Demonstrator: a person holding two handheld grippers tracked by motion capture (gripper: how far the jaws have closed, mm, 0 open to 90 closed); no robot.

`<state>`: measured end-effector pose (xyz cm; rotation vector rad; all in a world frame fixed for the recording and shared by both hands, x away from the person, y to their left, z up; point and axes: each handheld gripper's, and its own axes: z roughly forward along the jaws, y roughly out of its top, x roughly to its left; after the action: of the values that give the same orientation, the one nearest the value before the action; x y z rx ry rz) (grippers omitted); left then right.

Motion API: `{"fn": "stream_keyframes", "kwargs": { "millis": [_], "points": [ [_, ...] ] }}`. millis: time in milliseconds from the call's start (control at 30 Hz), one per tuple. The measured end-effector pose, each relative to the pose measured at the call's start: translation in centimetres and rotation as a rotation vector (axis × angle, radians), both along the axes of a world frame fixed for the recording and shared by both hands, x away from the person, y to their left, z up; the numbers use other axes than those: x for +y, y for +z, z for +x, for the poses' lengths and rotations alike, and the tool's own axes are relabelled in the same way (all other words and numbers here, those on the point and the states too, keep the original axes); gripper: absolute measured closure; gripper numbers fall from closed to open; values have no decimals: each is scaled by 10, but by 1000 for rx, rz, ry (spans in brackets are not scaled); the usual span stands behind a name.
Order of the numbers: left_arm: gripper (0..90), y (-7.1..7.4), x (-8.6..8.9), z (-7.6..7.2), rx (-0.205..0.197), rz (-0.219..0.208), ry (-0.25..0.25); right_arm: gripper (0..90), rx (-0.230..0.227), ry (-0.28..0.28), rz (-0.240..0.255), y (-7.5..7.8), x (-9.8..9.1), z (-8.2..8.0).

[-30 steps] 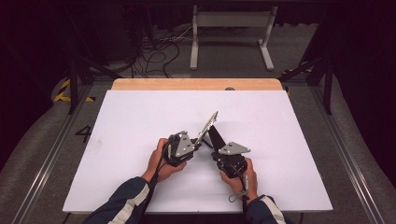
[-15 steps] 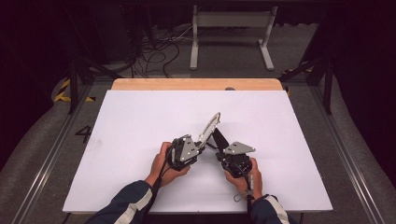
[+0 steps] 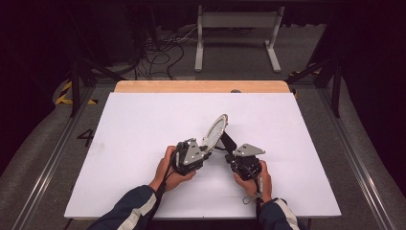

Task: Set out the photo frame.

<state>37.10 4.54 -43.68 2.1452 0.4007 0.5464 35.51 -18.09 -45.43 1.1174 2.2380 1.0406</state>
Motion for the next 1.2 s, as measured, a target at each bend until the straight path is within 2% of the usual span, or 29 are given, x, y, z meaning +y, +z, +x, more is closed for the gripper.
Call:
{"fn": "stream_keyframes", "kwargs": {
  "millis": [133, 367, 600, 700, 800, 967, 1067, 1133, 1200],
  "points": [
    [728, 0, 0, 0, 8, -7, -14, 900, 5, -20, -7, -3, -3, 3],
    [711, 2, 1, -2, 13, -5, -40, 897, 17, -33, 9, -6, -7, 5],
    [664, 6, 15, -9, 18, 11, -63, 868, -19, -12, 37, 3, -8, -2],
    [644, 8, 28, -16, 6, 27, -63, 824, -40, 7, 69, 9, -7, -8],
    [617, 9, 42, -20, 6, 23, -55, 757, -58, 23, 101, 13, -2, -13],
    [565, 7, 69, -29, 2, -26, -20, 635, -72, 38, 121, 15, 10, -16],
    [468, 1, 82, -33, 21, -25, 8, 567, -86, 38, 136, 15, 18, -16],
    [439, -5, 90, -36, 29, -5, 35, 536, -82, 35, 158, 15, 22, -14],
    [355, -9, 98, -39, 28, 8, 57, 502, -87, 34, 177, 16, 27, -12]
  ]
}}
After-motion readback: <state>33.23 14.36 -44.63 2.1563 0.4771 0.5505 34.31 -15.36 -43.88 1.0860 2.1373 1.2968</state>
